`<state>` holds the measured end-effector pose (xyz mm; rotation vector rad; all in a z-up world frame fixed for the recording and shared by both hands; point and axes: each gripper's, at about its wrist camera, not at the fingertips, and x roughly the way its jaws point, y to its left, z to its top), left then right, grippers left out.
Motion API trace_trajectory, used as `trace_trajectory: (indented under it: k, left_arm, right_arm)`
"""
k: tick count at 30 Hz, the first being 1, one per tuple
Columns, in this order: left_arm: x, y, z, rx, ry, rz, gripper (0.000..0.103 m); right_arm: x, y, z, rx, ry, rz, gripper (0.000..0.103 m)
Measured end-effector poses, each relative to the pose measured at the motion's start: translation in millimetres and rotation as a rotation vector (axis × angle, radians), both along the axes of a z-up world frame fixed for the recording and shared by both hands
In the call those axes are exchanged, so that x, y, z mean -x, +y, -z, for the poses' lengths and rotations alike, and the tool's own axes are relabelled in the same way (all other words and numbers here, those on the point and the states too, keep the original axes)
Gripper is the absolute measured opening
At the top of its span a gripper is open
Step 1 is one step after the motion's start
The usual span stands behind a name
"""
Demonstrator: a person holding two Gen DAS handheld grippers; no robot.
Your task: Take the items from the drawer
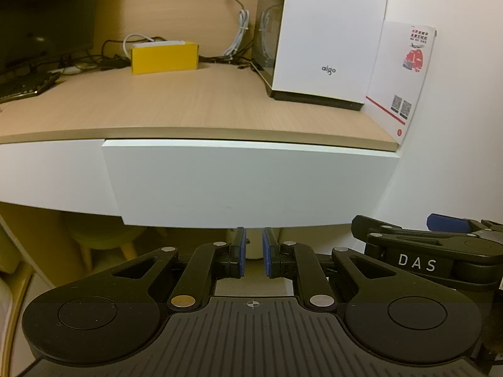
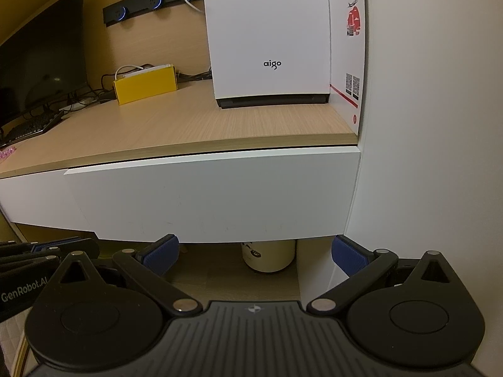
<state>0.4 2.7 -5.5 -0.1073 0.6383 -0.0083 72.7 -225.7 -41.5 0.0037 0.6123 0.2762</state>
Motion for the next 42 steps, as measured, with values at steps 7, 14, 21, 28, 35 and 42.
trace_trajectory:
  k: [7, 14, 21, 28, 35, 42]
  left_arm:
    - [0.7, 1.2, 0.5, 0.007, 0.003, -0.006, 0.014]
    - [0.5, 2.6, 1.0, 0.013, 0.006, -0.011, 0.014]
    - [0.7, 3.6, 1.1, 0.014, 0.007, -0.011, 0.014]
    - [1.7, 6.1, 1.1, 0.015, 0.004, -0.016, 0.014]
    - [1.8, 7.3, 1.4, 0.017, 0.005, -0.014, 0.014]
    - [0.2, 7.8, 3.1, 0.019, 0.013, -0.014, 0.014]
  right_arm:
    - [0.4, 1.7, -0.2, 0.000, -0.001, -0.007, 0.103]
    - [-0.8, 1.3, 0.5, 0.001, 0.002, -0.005, 0.103]
    - [-1.4, 1.5, 1.2, 0.002, 0.005, -0.005, 0.103]
    - [-0.9, 2.2, 1.0, 0.002, 0.005, -0.002, 0.103]
    - [0.1, 3.0, 1.2, 0.003, 0.005, -0.001, 0.103]
    - [0.2, 4.4, 3.7, 0.004, 0.008, 0.005, 0.103]
